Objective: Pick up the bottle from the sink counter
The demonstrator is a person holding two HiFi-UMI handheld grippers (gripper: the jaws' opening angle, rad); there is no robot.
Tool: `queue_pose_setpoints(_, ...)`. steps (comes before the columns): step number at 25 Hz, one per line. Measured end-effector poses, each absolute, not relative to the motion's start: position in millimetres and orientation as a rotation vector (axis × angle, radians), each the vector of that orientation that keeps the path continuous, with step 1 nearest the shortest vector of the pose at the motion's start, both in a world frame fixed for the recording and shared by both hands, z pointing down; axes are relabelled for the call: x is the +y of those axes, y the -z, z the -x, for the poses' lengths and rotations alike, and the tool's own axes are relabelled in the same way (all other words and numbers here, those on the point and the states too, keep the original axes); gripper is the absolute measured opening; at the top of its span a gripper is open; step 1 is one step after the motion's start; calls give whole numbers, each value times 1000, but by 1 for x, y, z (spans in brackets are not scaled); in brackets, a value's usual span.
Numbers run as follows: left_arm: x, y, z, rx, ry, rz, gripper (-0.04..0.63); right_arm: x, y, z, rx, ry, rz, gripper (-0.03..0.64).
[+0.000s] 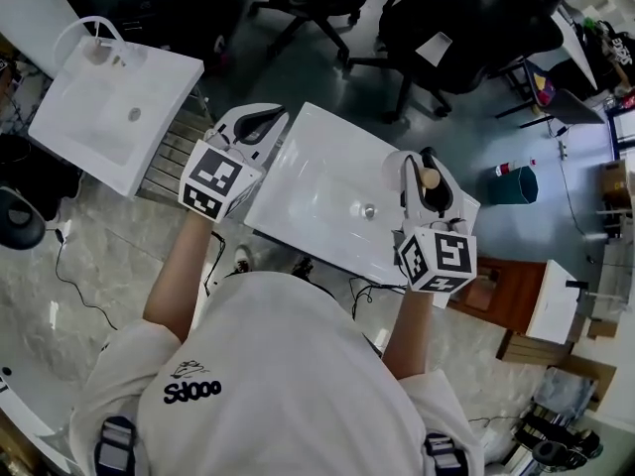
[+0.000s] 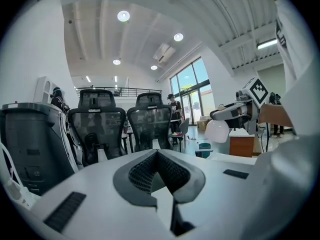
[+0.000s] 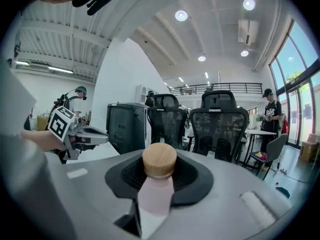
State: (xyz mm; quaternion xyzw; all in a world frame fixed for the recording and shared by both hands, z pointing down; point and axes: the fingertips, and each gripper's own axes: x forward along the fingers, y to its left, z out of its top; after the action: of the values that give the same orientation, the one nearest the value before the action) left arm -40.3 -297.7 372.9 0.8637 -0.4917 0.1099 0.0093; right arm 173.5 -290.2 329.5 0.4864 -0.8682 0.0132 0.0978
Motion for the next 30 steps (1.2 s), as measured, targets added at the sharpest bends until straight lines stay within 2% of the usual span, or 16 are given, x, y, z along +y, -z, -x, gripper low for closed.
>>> queue_pose_setpoints(30,-279,-349,12,-1505,-357,-2782,2,-267,-312,-178,-2572,4,-1414,120)
